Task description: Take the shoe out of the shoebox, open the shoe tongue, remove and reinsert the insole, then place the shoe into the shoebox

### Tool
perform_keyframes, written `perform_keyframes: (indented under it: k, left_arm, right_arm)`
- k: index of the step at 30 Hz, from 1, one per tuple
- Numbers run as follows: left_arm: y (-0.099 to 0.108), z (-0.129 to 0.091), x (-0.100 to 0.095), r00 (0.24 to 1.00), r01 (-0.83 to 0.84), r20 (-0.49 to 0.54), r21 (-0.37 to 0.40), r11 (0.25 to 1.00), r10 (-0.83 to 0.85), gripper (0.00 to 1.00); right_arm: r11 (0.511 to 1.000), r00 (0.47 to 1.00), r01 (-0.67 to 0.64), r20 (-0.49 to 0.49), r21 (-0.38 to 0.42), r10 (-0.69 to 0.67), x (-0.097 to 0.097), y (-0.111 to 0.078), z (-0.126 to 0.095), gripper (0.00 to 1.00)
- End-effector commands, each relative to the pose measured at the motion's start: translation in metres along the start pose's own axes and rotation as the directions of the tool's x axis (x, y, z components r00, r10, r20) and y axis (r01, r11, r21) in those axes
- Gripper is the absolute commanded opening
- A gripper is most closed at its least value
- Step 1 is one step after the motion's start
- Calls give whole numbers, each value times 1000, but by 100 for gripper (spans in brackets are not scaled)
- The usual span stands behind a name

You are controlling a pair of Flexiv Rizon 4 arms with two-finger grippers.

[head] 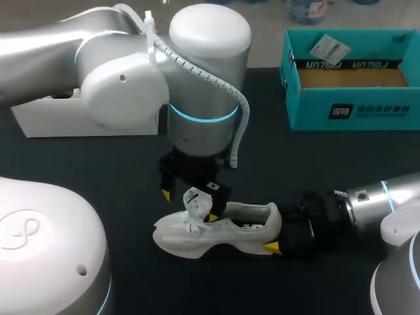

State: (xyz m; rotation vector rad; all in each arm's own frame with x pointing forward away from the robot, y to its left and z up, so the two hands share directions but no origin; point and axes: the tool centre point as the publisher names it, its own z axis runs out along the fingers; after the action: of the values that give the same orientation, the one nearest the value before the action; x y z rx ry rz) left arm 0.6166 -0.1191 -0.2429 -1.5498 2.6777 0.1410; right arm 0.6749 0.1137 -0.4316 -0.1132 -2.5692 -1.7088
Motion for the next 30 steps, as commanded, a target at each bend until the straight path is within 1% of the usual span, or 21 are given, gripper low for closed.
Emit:
perform_keyframes:
  k: [1,16,17,18,19,20,21,22,23,24,25,27,28,29,30]
  left_arm:
    - [5,0,-6,874,-485,15,77,871,485,100]
    - [5,0,-6,874,-485,15,77,871,485,100]
    - [3,-1,-6,855,-517,12,91,851,518,100]
    - [1,-2,-5,852,-523,26,96,847,523,100]
    - [-2,-2,-4,847,-531,29,91,842,531,100]
    - [-5,-2,-3,832,-554,31,66,830,553,100]
    - [-8,0,0,835,-548,66,20,836,546,100]
    - [-9,1,4,833,-548,84,-3,836,547,100]
    - [-9,3,8,805,-591,68,-5,807,590,100]
    - [-9,4,11,795,-604,62,1,797,603,100]
    - [-10,5,15,794,-603,84,-11,797,602,100]
    - [-13,8,24,755,-654,67,-9,757,653,100]
    - [-16,8,27,748,-662,74,11,750,659,100]
    - [-18,8,31,727,-686,86,40,726,682,100]
    - [-19,8,34,699,-715,67,72,696,712,100]
  right_arm:
    - [1000,1000,-1,2,4,1,2,-2,1,0]
    - [1000,1000,-1,2,4,1,2,-2,1,0]
    - [1000,1000,-1,2,4,1,2,-2,1,0]
    - [1000,1000,-1,2,4,1,2,-2,1,0]
    - [1000,1000,-1,2,4,1,2,-2,1,0]
    - [1000,1000,-1,2,4,1,2,-2,1,0]
    - [1000,1000,-1,2,4,1,2,-2,1,0]
    - [1000,1000,-1,2,4,1,2,-2,1,0]
    - [1000,1000,-1,2,4,1,2,-2,1,0]
    - [1000,1000,-1,2,4,1,2,-2,1,0]
    - [1000,1000,-1,2,4,1,2,-2,1,0]
    - [1000,1000,-1,2,4,1,2,-2,1,0]
    - [1000,1000,-1,2,4,1,2,-2,1,0]
    - [1000,1000,-1,2,4,1,2,-2,1,0]
    - [1000,1000,-1,2,4,1,2,-2,1,0]
